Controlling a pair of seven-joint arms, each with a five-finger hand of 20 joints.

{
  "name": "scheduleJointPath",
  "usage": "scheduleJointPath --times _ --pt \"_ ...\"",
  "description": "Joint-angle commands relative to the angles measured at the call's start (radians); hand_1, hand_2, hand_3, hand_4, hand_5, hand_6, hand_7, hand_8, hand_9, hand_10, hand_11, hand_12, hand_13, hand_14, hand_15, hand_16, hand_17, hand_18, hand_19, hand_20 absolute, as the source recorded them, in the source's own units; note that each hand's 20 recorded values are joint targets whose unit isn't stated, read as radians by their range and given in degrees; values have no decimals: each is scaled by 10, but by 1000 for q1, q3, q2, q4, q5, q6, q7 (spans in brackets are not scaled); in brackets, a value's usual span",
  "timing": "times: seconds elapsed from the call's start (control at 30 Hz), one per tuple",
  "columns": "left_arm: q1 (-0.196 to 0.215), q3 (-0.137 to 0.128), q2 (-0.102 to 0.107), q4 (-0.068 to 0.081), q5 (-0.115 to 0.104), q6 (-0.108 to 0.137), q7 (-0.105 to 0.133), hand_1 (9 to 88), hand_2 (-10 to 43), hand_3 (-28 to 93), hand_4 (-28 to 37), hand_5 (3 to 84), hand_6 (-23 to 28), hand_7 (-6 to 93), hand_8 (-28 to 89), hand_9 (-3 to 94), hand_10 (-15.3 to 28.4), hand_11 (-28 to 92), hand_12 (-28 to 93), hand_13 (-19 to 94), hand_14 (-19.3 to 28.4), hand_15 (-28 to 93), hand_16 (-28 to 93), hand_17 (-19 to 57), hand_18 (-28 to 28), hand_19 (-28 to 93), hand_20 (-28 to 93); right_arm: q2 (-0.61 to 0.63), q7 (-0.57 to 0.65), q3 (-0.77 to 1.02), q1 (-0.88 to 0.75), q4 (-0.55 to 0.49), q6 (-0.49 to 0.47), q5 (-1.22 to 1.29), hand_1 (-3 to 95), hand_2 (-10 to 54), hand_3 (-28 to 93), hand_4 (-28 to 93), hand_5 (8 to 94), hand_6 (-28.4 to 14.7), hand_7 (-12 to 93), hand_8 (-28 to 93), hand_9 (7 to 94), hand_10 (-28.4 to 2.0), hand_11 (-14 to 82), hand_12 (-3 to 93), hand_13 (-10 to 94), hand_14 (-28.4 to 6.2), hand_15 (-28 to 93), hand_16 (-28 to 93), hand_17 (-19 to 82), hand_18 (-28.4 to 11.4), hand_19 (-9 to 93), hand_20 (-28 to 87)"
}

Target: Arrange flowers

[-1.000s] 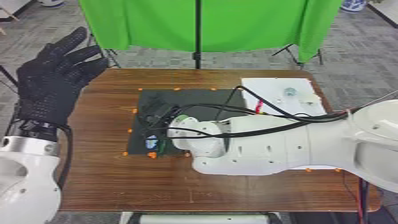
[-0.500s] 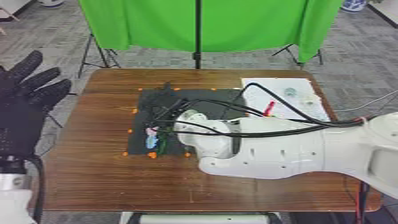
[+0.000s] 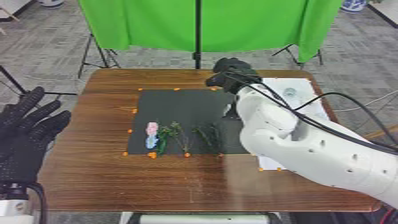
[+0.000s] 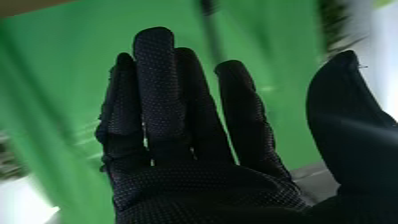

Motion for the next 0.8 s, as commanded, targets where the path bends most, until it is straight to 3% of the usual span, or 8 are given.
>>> scheduleJointPath --times 0.03,0.2,0.23,0.37,0.63,0.8 --pt "-13 13 -1 12 3 6 -17 205 94 771 -283 344 90 127 -87 302 199 272 104 254 284 583 -117 -41 241 741 101 172 98 169 -180 -28 33 -45 245 14 800 -255 490 -36 177 -134 523 -204 204 138 479 -185 624 82 205 -240 798 269" --pt "-32 22 13 19 3 3 -22 205 94 771 -283 344 90 127 -88 302 198 273 105 251 284 584 -120 -42 241 734 112 254 168 243 -279 -40 55 -84 257 6 798 -255 503 -41 175 -136 527 -208 198 136 494 -188 630 82 229 -244 831 261" --pt "-32 17 10 18 6 0 -31 205 95 771 -283 344 91 128 -88 302 198 273 105 251 284 584 -120 -42 241 733 113 254 175 288 -319 -37 37 -88 258 6 797 -255 504 -42 174 -135 526 -209 196 136 496 -188 631 82 232 -244 836 259" --pt "-40 22 17 22 3 -3 -30 206 95 771 -283 345 91 128 -89 301 199 273 104 250 284 584 -121 -42 241 729 122 297 198 339 -378 -16 12 -77 270 -5 796 -253 512 -44 167 -132 516 -216 183 132 516 -188 637 81 254 -242 871 242" --pt "-55 34 30 26 3 -13 -39 208 96 772 -283 345 91 128 -89 301 199 274 104 250 284 584 -122 -40 242 725 140 359 215 318 -413 47 -15 -67 285 -17 794 -251 503 -46 163 -131 493 -219 163 133 522 -185 644 77 258 -240 916 153" --pt "-56 34 32 23 3 -6 -37 210 96 772 -283 345 92 129 -88 302 200 275 104 250 284 585 -121 -38 244 726 149 363 238 328 -435 75 -25 -60 288 -23 801 -257 490 -46 156 -129 479 -220 157 130 518 -184 646 76 252 -239 922 131"
